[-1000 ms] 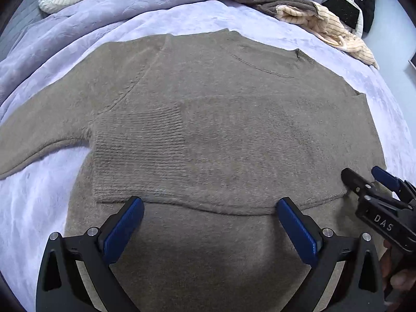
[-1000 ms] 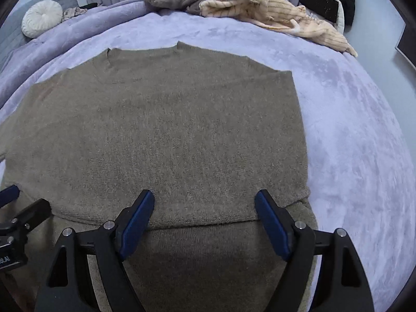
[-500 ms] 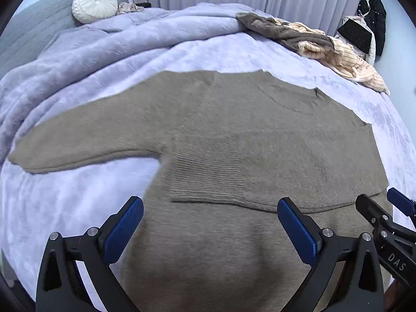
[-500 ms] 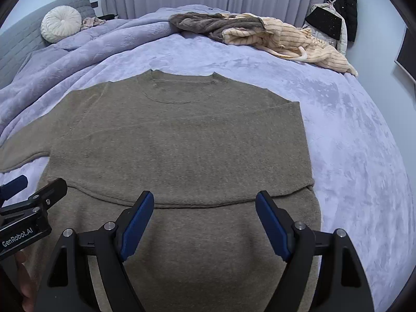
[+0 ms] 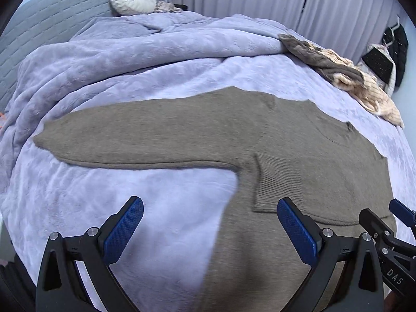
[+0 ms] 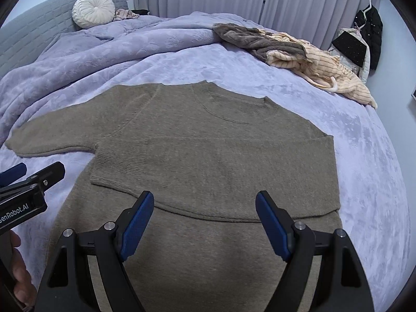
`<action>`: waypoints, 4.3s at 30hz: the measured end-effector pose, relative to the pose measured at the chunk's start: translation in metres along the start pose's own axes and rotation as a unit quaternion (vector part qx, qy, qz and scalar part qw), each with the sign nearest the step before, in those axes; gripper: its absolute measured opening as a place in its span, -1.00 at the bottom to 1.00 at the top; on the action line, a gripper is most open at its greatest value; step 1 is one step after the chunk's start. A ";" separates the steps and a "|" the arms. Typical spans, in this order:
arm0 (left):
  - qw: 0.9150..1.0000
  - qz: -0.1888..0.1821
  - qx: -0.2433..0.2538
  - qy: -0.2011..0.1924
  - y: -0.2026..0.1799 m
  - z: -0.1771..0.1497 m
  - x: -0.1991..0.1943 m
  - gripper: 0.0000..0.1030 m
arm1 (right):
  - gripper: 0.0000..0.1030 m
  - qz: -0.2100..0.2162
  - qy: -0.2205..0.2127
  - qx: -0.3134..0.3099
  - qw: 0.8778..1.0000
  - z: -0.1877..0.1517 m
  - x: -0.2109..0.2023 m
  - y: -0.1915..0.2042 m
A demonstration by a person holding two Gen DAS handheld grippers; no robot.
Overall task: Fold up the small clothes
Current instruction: 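Grasp the other sleeve cuff with the left tool, then lift the sleeve with the left tool and carry it over the body, then lay the sleeve onto the sweater body and open the left tool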
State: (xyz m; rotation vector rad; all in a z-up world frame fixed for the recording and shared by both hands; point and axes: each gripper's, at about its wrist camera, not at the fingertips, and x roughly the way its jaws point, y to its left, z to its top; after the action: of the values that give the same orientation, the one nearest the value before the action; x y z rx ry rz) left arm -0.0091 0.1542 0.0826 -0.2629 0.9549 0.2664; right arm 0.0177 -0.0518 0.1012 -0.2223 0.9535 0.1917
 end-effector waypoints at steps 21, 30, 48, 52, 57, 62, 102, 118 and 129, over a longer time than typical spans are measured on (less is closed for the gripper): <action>0.963 0.059 -0.262 0.025 0.237 0.049 0.081 1.00 | 0.62 0.015 0.002 -0.088 0.996 0.014 0.009 0.098; 0.946 -0.042 -0.322 -0.021 0.270 0.068 0.115 -0.48 | 0.62 0.001 0.024 -0.103 0.994 0.013 0.027 0.112; 0.961 -0.021 -0.258 -0.100 0.249 0.074 0.047 -0.78 | 0.62 -0.024 0.039 -0.113 0.992 0.097 0.110 0.147; 0.964 -0.015 -0.242 -0.109 0.245 0.076 0.033 -0.78 | 0.61 -0.023 0.110 -0.093 0.989 0.112 0.157 0.159; 0.972 0.005 -0.206 -0.115 0.225 0.080 0.017 -0.78 | 0.61 0.031 0.114 -0.039 0.992 0.123 0.151 0.145; 0.982 0.009 -0.162 -0.100 0.180 0.086 0.013 -0.78 | 0.61 0.041 0.081 -0.008 0.996 0.109 0.110 0.108; 0.998 0.028 0.055 -0.022 -0.117 0.049 0.022 -0.78 | 0.61 0.008 0.055 0.052 0.997 0.021 0.056 -0.074; 0.990 0.010 0.142 -0.018 -0.224 0.023 0.014 -0.78 | 0.61 0.000 0.055 0.084 0.995 0.000 0.053 -0.150; 0.983 -0.006 0.182 0.000 -0.278 -0.001 0.017 -0.78 | 0.61 0.003 0.048 0.104 0.993 -0.013 0.052 -0.186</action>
State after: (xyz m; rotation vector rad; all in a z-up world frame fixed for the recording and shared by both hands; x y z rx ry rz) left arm 0.0928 -0.1048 0.0967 0.0681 0.9834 0.0771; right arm 0.0854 -0.2307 0.0707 -0.0364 1.0623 0.0856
